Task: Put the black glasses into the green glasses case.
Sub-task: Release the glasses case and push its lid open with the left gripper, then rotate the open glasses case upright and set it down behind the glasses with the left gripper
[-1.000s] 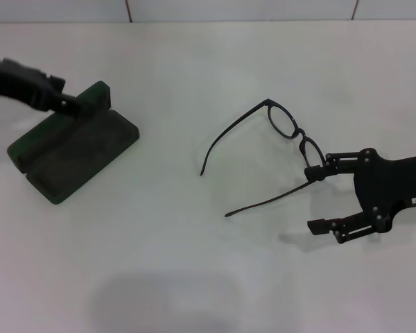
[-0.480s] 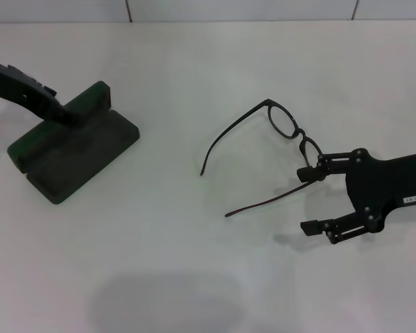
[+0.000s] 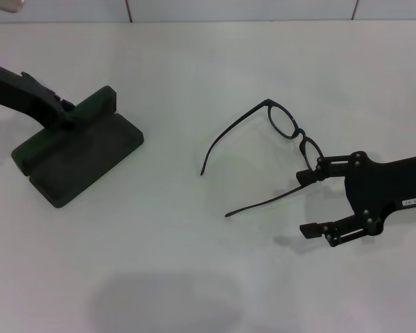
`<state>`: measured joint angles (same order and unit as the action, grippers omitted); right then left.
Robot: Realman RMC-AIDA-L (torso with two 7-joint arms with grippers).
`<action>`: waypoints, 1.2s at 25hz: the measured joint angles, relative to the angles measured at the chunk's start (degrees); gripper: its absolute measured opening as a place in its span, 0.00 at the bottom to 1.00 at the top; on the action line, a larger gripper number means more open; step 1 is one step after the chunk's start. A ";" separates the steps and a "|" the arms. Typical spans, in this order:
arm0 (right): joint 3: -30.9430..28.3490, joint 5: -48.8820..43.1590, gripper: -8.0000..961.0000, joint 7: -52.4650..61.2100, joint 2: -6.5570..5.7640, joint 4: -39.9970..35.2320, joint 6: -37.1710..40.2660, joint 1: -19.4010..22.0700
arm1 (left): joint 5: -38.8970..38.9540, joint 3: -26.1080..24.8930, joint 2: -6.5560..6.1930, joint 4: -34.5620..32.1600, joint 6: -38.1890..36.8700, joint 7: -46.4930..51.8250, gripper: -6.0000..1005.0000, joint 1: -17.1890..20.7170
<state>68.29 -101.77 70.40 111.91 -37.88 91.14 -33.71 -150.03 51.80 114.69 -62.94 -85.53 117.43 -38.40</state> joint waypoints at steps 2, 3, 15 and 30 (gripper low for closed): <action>0.00 -0.01 0.89 0.00 0.03 0.00 0.00 0.00 | 0.10 -0.14 0.00 -0.03 0.12 -0.02 0.41 0.00; 0.00 -0.01 0.89 0.00 0.03 0.00 0.00 0.00 | 0.11 -0.18 0.00 -0.04 0.17 -0.02 0.37 0.00; -0.14 -0.01 0.89 0.00 0.06 0.00 -0.07 -0.02 | 1.81 0.00 -0.06 -0.32 -0.60 -0.85 0.21 0.07; -0.02 0.00 0.89 0.00 0.14 0.13 -0.04 0.53 | 10.33 0.03 1.30 -2.62 -2.24 -28.70 0.24 -0.30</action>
<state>68.27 -101.77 70.40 112.04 -37.75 91.09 -33.18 -139.70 51.83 116.00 -65.55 -87.76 88.74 -38.70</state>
